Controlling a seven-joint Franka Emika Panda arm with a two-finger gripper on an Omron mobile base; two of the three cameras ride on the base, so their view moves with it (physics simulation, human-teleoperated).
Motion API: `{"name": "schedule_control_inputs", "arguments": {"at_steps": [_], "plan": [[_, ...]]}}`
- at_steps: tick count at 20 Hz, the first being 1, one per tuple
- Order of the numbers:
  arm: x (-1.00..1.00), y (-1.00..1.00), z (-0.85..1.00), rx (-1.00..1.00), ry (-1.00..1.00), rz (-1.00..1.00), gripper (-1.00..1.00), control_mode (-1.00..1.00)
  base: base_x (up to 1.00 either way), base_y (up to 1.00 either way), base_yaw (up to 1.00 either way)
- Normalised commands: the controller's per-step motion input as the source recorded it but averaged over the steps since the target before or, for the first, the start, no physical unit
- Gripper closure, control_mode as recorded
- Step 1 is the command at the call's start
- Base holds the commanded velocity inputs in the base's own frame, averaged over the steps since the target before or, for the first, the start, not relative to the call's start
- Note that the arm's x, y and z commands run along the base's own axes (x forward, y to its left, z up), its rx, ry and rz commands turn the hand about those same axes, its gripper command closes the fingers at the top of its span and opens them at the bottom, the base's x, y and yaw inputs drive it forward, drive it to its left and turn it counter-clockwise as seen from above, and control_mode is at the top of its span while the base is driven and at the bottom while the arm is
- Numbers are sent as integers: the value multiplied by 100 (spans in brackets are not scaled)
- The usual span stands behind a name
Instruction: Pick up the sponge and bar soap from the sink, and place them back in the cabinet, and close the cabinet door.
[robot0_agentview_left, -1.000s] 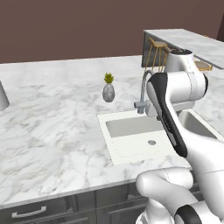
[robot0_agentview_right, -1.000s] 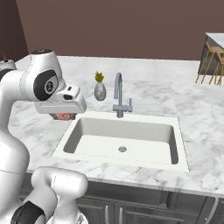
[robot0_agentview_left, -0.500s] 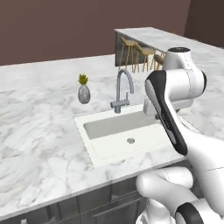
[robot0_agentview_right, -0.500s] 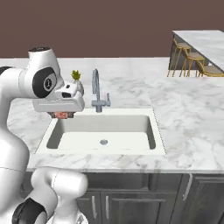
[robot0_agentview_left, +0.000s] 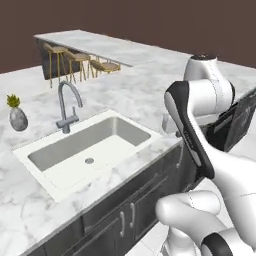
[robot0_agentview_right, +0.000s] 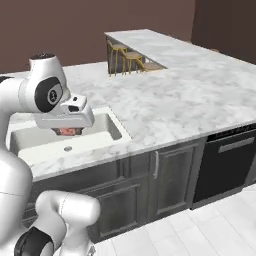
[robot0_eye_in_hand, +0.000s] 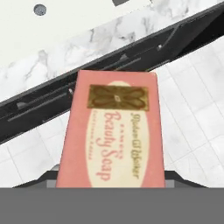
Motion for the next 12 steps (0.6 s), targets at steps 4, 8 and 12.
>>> {"name": "schedule_control_inputs", "arguments": {"at_steps": [4, 8, 12], "plan": [[0, 0, 0, 0, 0, 0, 100, 100, -24, 0, -80], [0, 0, 0, 0, 0, 0, 100, 100, -5, 0, -83], [0, 0, 0, 0, 0, 0, 100, 100, 0, 0, -91]]}}
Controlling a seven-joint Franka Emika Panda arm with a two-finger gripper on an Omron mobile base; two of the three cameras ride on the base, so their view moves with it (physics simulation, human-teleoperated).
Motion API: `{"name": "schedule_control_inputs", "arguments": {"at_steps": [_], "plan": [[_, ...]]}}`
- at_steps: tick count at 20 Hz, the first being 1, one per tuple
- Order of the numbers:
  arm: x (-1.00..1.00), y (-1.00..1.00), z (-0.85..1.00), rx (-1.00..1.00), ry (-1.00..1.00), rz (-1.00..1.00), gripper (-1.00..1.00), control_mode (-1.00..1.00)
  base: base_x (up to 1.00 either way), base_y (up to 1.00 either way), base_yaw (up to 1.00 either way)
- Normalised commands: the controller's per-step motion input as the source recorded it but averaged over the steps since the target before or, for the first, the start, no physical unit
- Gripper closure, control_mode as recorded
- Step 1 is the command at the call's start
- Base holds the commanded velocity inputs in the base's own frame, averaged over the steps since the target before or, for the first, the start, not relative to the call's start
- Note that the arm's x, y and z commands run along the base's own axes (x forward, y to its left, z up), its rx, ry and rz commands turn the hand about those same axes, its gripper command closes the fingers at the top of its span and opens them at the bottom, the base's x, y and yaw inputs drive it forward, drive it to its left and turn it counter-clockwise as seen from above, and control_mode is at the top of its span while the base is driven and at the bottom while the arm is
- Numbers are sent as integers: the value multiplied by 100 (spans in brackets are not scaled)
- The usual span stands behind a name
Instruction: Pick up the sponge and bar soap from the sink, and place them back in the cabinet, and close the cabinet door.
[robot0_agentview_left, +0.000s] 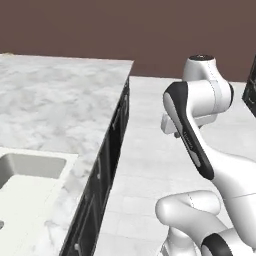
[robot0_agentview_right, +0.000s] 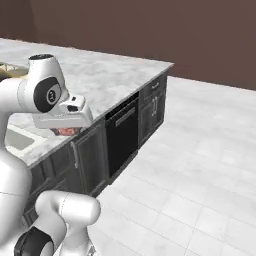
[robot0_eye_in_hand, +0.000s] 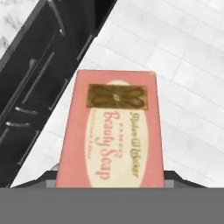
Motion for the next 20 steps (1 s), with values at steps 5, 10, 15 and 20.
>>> {"name": "schedule_control_inputs", "arguments": {"at_steps": [5, 10, 15, 20], "plan": [[0, 0, 0, 0, 0, 0, 100, 100, 0, 0, -90], [0, 0, 0, 0, 0, 0, 100, 100, 0, 0, -92], [0, 0, 0, 0, 0, 0, 100, 100, 0, 0, -92], [0, 0, 0, 0, 0, 0, 100, 100, 0, 0, -91]]}}
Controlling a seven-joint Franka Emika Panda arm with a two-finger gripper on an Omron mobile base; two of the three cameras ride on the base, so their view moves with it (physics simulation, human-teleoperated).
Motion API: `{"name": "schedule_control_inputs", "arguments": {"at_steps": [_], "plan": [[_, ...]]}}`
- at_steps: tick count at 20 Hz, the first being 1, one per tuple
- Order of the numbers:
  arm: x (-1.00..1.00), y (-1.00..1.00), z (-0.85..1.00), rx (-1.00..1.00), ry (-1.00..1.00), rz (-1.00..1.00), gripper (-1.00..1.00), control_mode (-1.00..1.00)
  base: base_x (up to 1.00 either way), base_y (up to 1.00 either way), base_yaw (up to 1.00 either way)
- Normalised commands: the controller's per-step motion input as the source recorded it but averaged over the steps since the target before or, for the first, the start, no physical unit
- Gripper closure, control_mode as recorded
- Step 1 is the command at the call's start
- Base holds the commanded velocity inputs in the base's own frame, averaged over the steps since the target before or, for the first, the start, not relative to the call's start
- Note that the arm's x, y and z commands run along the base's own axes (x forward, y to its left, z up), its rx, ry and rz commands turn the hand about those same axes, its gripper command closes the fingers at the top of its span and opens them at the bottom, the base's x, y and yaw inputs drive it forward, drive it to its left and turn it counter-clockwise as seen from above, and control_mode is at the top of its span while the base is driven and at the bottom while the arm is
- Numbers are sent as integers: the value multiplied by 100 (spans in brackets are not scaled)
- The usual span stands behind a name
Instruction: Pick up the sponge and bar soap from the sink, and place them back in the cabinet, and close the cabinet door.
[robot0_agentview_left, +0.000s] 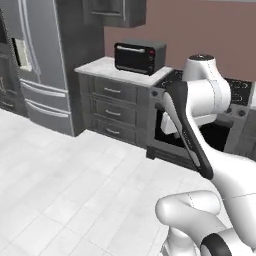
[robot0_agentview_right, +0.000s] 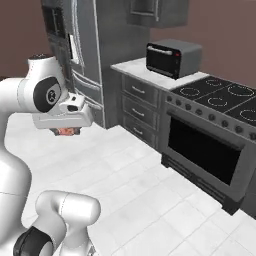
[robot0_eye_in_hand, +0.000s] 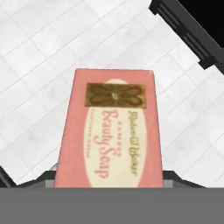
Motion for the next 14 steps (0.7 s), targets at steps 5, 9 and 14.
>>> {"name": "schedule_control_inputs", "arguments": {"at_steps": [5, 9, 14], "plan": [[0, 0, 0, 0, 0, 0, 100, 100, 0, 0, -91], [0, 0, 0, 0, 0, 0, 100, 100, 0, -3, -89], [0, 0, 0, 0, 0, 0, 100, 100, 2, -4, -87]]}}
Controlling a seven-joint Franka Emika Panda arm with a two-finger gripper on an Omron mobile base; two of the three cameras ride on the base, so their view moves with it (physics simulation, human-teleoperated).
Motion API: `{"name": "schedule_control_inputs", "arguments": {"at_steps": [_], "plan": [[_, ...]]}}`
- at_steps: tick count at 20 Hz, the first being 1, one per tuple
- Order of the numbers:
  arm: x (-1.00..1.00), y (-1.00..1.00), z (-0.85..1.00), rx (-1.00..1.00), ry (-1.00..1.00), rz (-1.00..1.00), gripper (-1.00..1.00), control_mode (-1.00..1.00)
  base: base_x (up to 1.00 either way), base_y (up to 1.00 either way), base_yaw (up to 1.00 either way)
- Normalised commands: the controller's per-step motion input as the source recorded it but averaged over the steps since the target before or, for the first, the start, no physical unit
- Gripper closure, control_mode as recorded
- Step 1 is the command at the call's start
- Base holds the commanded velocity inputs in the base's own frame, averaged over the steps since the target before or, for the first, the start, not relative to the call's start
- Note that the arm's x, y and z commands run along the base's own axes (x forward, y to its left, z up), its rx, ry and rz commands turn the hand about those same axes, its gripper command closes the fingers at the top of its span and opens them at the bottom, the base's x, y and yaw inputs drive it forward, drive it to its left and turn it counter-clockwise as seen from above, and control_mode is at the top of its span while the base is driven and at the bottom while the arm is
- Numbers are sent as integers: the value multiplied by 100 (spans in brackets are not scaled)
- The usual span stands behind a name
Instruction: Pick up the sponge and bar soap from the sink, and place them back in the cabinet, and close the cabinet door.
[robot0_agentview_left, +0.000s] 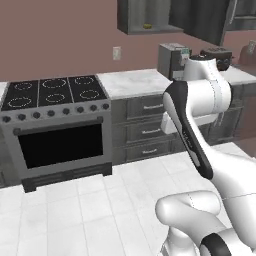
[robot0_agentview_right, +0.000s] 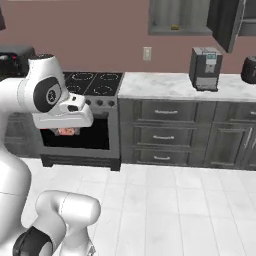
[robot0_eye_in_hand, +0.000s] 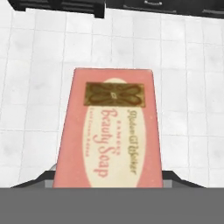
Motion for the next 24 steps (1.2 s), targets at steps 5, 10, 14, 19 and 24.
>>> {"name": "schedule_control_inputs", "arguments": {"at_steps": [5, 10, 14, 19, 24], "plan": [[0, 0, 0, 0, 0, 0, 100, 100, 37, -12, -49], [0, 0, 0, 0, 0, 0, 100, 100, 55, -30, -4], [0, 0, 0, 0, 0, 0, 100, 100, 82, -52, 0], [0, 0, 0, 0, 0, 0, 100, 100, 82, -60, 0], [0, 0, 0, 0, 0, 0, 100, 100, 81, -43, 0]]}}
